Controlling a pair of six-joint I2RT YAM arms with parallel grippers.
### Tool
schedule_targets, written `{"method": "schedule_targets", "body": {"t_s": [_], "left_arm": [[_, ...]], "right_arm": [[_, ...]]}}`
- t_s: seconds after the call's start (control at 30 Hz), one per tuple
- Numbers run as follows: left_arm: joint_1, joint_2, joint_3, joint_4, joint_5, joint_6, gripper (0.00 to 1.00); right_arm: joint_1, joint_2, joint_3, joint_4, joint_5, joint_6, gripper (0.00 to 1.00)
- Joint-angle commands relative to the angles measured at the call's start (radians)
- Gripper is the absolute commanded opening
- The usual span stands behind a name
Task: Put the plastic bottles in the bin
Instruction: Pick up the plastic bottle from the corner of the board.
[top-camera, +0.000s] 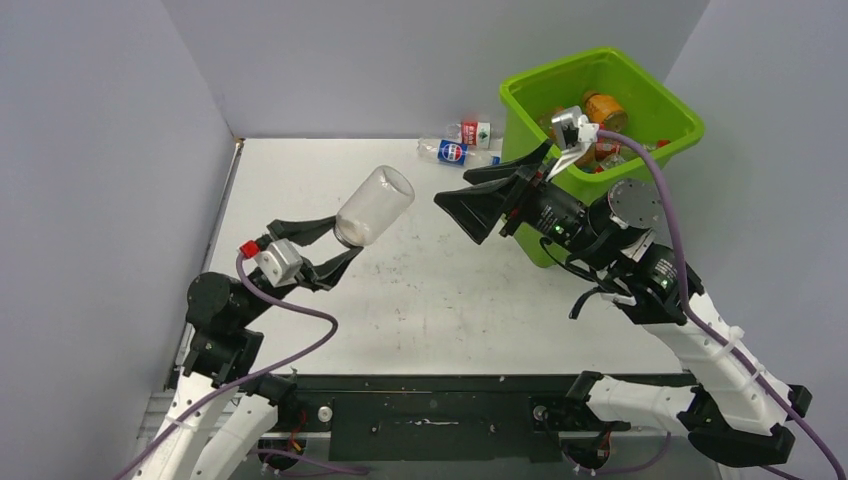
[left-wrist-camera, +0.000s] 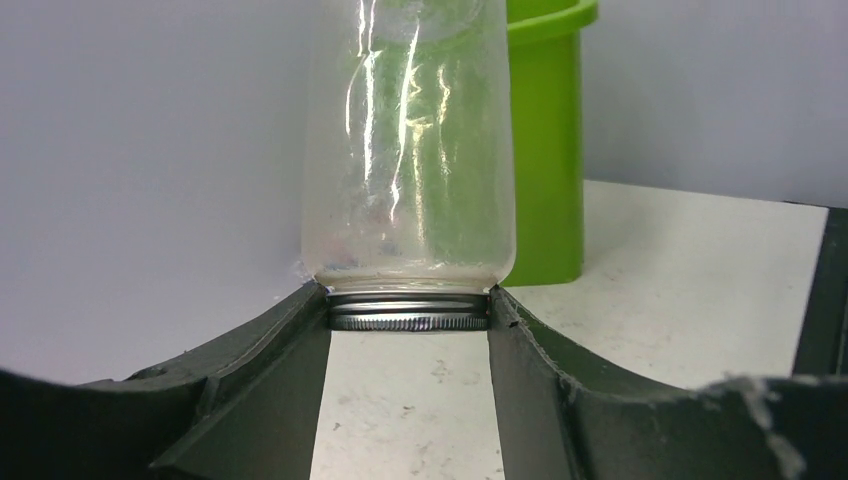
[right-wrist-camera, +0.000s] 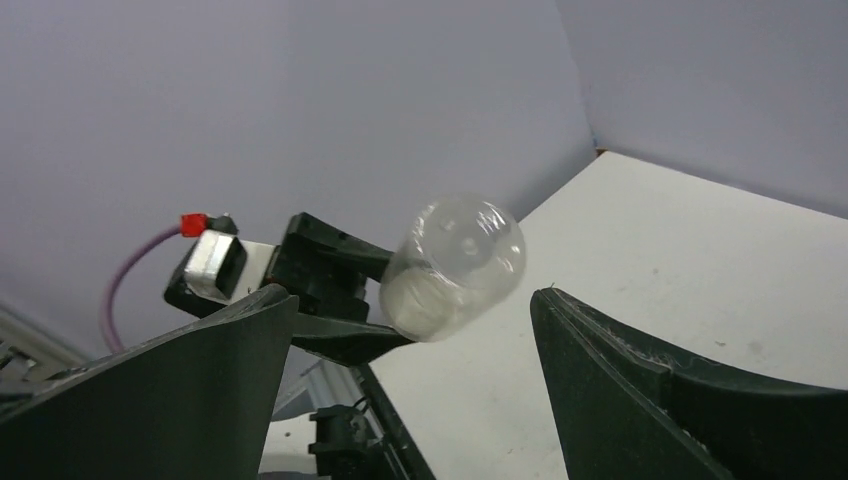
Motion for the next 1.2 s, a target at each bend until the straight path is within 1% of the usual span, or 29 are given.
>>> {"method": "schedule_targets", "body": {"t_s": [0.0, 0.03, 0.13, 0.3, 0.47, 0.63, 0.87, 1.03, 1.1, 1.13, 1.17], "left_arm": [[-0.012, -0.079, -0.092, 0.106, 0.085, -0.066, 0.0], [-0.014, -0.093, -0.112, 0.137, 0.086, -0.105, 0.0], [-0.018, -0.104, -0.135, 0.176, 0.101, -0.128, 0.0], [-0.045, -0.115, -0.137, 0.163, 0.085, -0.097, 0.0], [-0.064, -0.128, -0.147, 0.143, 0.07, -0.08, 0.0], [-0.071, -0.148, -0.162, 0.145, 0.06, -0.079, 0.0], [-0.075, -0.151, -0.155, 0.166, 0.069, -0.099, 0.0], [-0.078, -0.151, -0.153, 0.164, 0.069, -0.097, 0.0], [-0.08, -0.152, -0.154, 0.163, 0.069, -0.095, 0.0], [-0.08, -0.15, -0.155, 0.164, 0.069, -0.094, 0.0], [-0.081, -0.149, -0.155, 0.167, 0.07, -0.096, 0.0]], "right_arm": [[-0.005, 0.062, 0.056, -0.046, -0.176, 0.089, 0.9], [-0.005, 0.072, 0.05, -0.042, -0.188, 0.104, 0.9], [-0.007, 0.089, 0.025, -0.012, -0.214, 0.144, 0.9], [-0.007, 0.118, -0.007, 0.029, -0.232, 0.169, 0.9], [-0.007, 0.151, -0.007, 0.029, -0.226, 0.164, 0.9], [-0.007, 0.184, -0.01, 0.025, -0.221, 0.17, 0.9], [-0.008, 0.236, -0.018, 0.051, -0.261, 0.208, 0.9], [-0.007, 0.26, -0.021, 0.057, -0.29, 0.224, 0.97], [-0.007, 0.266, -0.021, 0.059, -0.306, 0.226, 0.87], [-0.007, 0.267, -0.022, 0.06, -0.314, 0.227, 0.8], [-0.007, 0.268, -0.025, 0.06, -0.32, 0.226, 0.71]]}}
